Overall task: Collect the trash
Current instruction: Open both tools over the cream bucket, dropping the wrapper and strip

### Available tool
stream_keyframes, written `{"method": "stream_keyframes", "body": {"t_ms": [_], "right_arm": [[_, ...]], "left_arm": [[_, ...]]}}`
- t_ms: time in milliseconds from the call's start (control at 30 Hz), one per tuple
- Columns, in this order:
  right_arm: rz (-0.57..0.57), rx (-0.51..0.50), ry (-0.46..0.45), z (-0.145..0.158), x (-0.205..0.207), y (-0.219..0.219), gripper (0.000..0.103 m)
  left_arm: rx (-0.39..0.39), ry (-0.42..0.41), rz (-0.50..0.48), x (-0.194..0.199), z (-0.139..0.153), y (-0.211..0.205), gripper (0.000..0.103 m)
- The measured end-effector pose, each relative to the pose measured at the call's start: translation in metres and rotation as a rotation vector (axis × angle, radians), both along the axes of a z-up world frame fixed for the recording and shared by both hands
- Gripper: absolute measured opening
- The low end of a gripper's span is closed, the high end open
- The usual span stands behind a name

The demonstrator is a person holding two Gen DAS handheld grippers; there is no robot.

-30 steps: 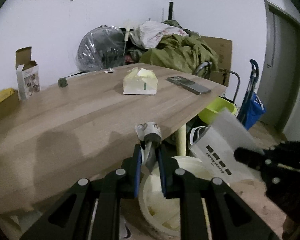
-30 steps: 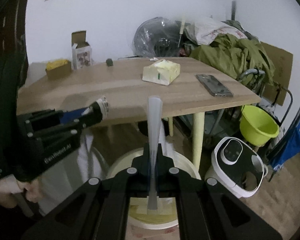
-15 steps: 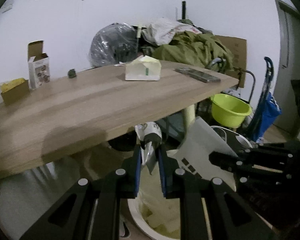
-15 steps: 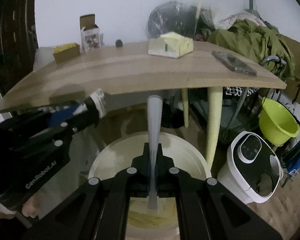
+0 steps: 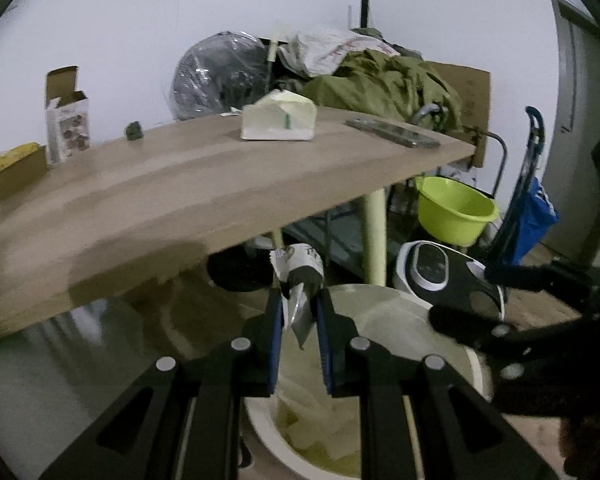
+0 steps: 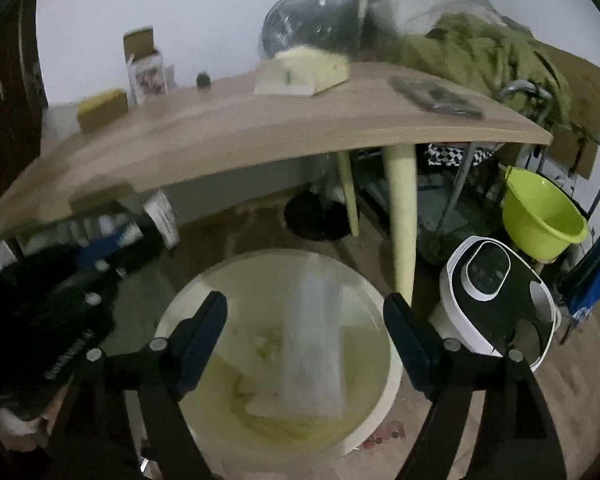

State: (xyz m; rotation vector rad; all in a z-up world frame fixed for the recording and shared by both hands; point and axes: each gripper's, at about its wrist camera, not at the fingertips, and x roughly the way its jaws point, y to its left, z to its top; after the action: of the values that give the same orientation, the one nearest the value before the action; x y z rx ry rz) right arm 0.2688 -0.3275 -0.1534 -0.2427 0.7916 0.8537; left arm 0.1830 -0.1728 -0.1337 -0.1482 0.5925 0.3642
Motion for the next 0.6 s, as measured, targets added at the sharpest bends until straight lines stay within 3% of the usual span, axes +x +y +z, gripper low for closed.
{"method": "stream_keyframes", "body": {"t_ms": [167, 333, 433, 500, 600], "right_arm": [[-0.054, -0.021, -0.041, 0.011, -0.007, -0.019, 0.079], [-0.134, -0.059, -0.061, 0.006, -0.011, -0.029, 0.079], [-0.166, -0.067, -0.054, 0.001, -0.010, -0.032, 0.079], [-0.174, -0.073, -0.053, -0.001, -0.008, -0.032, 0.079], [-0.169, -0.083, -0.057, -0.001, -0.007, -0.030, 0.079]], "left_arm": [[-0.018, 0.042, -0.061, 0.014, -0.010, -0.012, 0.016], [-0.016, 0.084, -0.052, 0.025, -0.022, -0.016, 0.028], [-0.025, 0.101, -0.068, 0.025, -0.025, -0.018, 0.051], [-0.028, 0.096, -0.061, 0.025, -0.023, -0.017, 0.073], [-0.036, 0.097, -0.058, 0.022, -0.021, -0.014, 0.076]]}}
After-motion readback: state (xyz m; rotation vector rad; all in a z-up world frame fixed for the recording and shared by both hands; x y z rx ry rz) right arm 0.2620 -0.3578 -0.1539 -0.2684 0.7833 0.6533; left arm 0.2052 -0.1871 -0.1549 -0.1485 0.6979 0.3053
